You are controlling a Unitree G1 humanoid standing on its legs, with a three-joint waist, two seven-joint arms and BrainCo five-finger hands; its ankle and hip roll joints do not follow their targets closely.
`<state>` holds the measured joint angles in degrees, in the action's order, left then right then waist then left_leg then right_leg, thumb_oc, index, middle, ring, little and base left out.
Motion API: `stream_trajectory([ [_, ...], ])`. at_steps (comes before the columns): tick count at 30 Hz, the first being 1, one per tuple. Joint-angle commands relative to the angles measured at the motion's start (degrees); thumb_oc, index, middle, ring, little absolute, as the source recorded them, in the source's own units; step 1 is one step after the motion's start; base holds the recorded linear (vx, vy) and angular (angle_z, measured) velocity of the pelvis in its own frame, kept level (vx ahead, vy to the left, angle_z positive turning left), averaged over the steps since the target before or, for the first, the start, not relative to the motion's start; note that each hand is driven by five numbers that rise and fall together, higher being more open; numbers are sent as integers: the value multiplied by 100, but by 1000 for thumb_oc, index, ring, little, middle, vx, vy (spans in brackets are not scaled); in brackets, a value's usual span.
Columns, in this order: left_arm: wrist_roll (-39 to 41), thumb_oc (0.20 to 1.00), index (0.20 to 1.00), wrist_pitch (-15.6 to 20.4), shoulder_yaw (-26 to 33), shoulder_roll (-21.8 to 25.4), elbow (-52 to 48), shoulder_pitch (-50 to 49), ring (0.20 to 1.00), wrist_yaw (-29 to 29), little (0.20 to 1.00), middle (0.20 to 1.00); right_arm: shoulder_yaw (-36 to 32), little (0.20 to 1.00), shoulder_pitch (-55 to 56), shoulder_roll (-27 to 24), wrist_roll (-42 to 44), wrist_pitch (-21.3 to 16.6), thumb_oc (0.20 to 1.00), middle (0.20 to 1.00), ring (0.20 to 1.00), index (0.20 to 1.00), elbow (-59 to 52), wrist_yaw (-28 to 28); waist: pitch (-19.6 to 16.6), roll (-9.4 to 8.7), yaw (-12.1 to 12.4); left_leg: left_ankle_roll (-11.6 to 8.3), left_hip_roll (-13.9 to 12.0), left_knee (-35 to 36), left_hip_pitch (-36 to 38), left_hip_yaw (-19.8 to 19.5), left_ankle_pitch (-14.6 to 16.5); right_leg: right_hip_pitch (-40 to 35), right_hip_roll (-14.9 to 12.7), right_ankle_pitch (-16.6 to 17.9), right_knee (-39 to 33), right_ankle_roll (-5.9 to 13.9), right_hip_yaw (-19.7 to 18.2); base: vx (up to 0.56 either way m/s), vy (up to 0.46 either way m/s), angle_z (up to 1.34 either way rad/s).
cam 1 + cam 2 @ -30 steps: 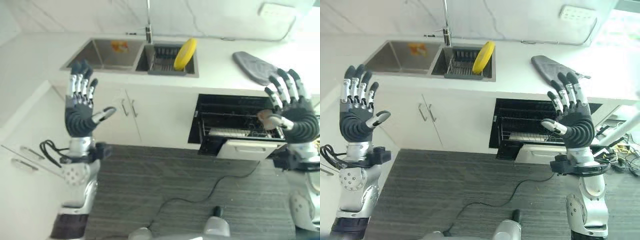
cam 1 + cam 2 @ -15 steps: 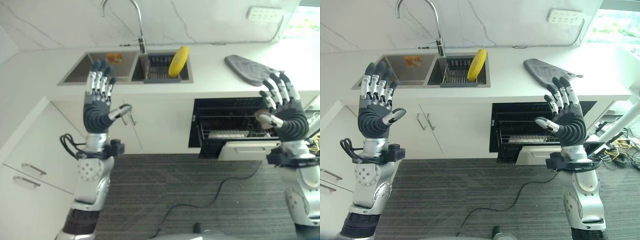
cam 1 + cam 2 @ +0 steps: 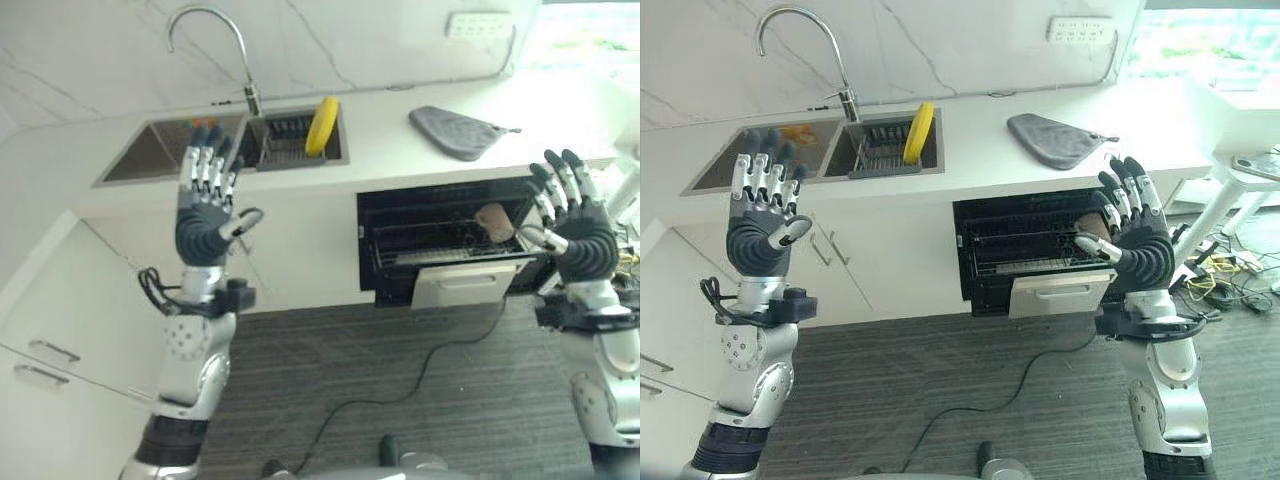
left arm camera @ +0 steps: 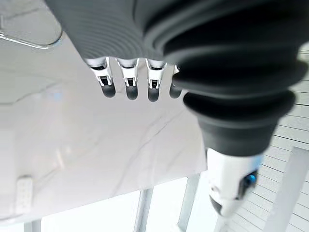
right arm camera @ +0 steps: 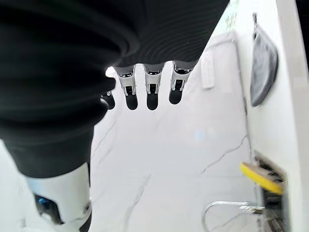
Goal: Place the dishes in the dishwasher.
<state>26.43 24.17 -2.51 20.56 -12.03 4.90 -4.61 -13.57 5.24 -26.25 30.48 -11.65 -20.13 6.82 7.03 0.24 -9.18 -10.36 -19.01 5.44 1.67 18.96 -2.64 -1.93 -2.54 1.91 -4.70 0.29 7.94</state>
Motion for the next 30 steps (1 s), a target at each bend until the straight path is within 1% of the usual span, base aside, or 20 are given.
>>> stream_trajectory([
  [1,310,1000,1000,604,266,150,-543,-427,1000,27,1000,1000,-63,1000,-335,-389,242,-262,1000,1000,1000,1000,-256,270,-47,43,69,-2,-121,-44,-99,-237,-1052,-546,70,-495,-30,316,-10,223,381,7],
  [3,375,1000,1000,684,311,93,-571,-600,1000,112,1000,1000,-156,1000,-357,-499,311,-151,1000,1000,1000,1000,-280,285,-55,45,109,29,-81,-44,-27,-315,-857,-566,-76,-505,-30,356,-41,263,465,-7],
  [6,417,1000,1000,622,366,115,-618,-600,1000,191,1000,1000,-226,1000,-405,-503,192,-9,1000,1000,1000,1000,-417,200,-86,30,72,101,74,-44,126,200,-387,-577,-469,-388,-30,602,237,225,473,-21],
  [7,395,1000,1000,612,363,123,-614,-577,1000,187,1000,1000,-226,1000,-406,-484,168,-13,1000,1000,1000,1000,-433,191,-89,26,74,107,94,-44,130,216,-353,-581,-521,-370,-30,642,267,260,525,-3],
  [8,214,1000,1000,578,348,157,-565,-499,1000,113,1000,1000,-244,1000,-412,-447,195,-13,1000,1000,1000,1000,-463,131,-100,7,69,132,191,-44,144,201,-279,-596,-677,-293,-30,792,286,229,422,9],
  [10,78,1000,1000,420,307,226,-547,-282,1000,15,1000,1000,-262,1000,-423,-398,232,-38,1000,1000,1000,1000,-513,1,-98,-56,121,233,413,-44,167,35,-126,-626,-892,-223,18,999,314,255,476,18],
  [12,64,1000,1000,251,307,264,-549,-62,1000,62,1000,1000,-217,1000,-463,-266,180,-101,1000,1000,1000,1000,-531,-68,-57,-129,213,418,735,-44,212,-187,59,-510,-1130,-209,464,1132,340,254,424,34],
  [14,-233,1000,1000,22,307,287,-604,43,1000,-5,1000,1000,-98,1000,-438,-151,23,-43,1000,1000,1000,1000,-634,-208,-28,-182,298,630,1021,-44,256,-399,207,-292,-1353,0,1105,1126,315,293,390,43],
  [16,-422,1000,1000,-95,296,308,-599,86,1000,-60,1000,1000,-26,1000,-418,-61,-6,-10,1000,1000,1000,1000,-689,-270,-21,-188,345,753,1155,-44,275,-487,276,-128,-1446,136,1555,1101,286,251,309,33],
  [18,-861,1000,1000,-157,291,361,-626,93,1000,-154,1000,1000,123,1000,-368,124,-123,-37,1000,1000,1000,1000,-673,-248,2,-136,405,905,1300,-44,310,-599,358,118,-1387,231,2166,1049,290,273,287,3],
  [19,-972,1000,1000,-181,270,386,-639,99,1000,-255,1000,1000,181,1000,-370,148,-170,-16,1000,1000,1000,1000,-661,-227,12,-131,396,920,1318,-44,338,-582,379,236,-1314,258,2238,1046,297,247,211,-39],
  [20,-964,1000,1000,-226,273,436,-655,115,1000,-296,1000,1000,212,1000,-369,132,-231,4,1000,1000,1000,1000,-637,-247,28,-125,380,923,1330,-44,362,-562,396,305,-1152,152,2154,1034,302,169,96,-42],
  [21,-928,1000,1000,-247,293,482,-648,137,1000,-325,1000,1000,187,1000,-350,93,-235,24,1000,1000,1000,1000,-622,-233,38,-142,353,911,1348,-44,380,-527,396,328,-986,47,1978,1013,338,263,28,-48],
  [22,-842,1000,1000,-259,311,528,-638,181,1000,-295,1000,1000,82,1000,-311,14,-102,54,1000,1000,1000,1000,-580,-172,55,-197,299,897,1387,-44,452,-444,450,280,-744,-48,1478,995,431,253,-27,-30],
  [23,-830,1000,1000,-255,330,534,-643,165,1000,-243,1000,1000,34,1000,-291,-8,-37,34,1000,1000,1000,1000,-558,-136,67,-226,284,882,1393,-44,486,-403,464,241,-673,-59,1200,979,468,356,-162,-20],
  [24,-800,1000,1000,-353,297,493,-741,87,1000,-110,1000,1000,-60,1000,-216,-37,22,-42,1000,1000,1000,1000,-535,-128,92,-319,213,883,1441,-44,570,-318,556,200,-564,122,446,993,366,281,-213,-4],
  [26,-661,1000,1000,-434,245,465,-746,24,1000,-11,1000,1000,-40,1000,-175,-23,24,-102,1000,1000,1000,1000,-508,-194,106,-372,138,906,1495,-44,689,-321,702,351,-569,520,75,1053,163,258,-271,8],
  [27,-648,1000,1000,-422,240,451,-745,-20,1000,39,1000,1000,-44,1000,-137,4,50,-105,1000,1000,1000,1000,-523,-194,116,-377,98,932,1504,-44,755,-342,770,466,-569,629,103,1056,38,224,-313,-10],
  [28,-585,1000,1000,-419,248,454,-756,-60,1000,127,1000,1000,-44,1000,-109,11,53,-130,1000,1000,1000,1000,-507,-241,114,-372,61,976,1489,-44,800,-375,813,514,-502,587,111,1040,-137,205,-305,-16],
  [30,-454,1000,1000,-428,209,426,-766,-83,1000,189,1000,1000,-54,1000,-116,-10,76,-117,1000,1000,1000,1000,-469,-314,64,-354,44,970,1442,-44,866,-383,820,436,-419,520,10,955,-175,222,-359,-2],
])
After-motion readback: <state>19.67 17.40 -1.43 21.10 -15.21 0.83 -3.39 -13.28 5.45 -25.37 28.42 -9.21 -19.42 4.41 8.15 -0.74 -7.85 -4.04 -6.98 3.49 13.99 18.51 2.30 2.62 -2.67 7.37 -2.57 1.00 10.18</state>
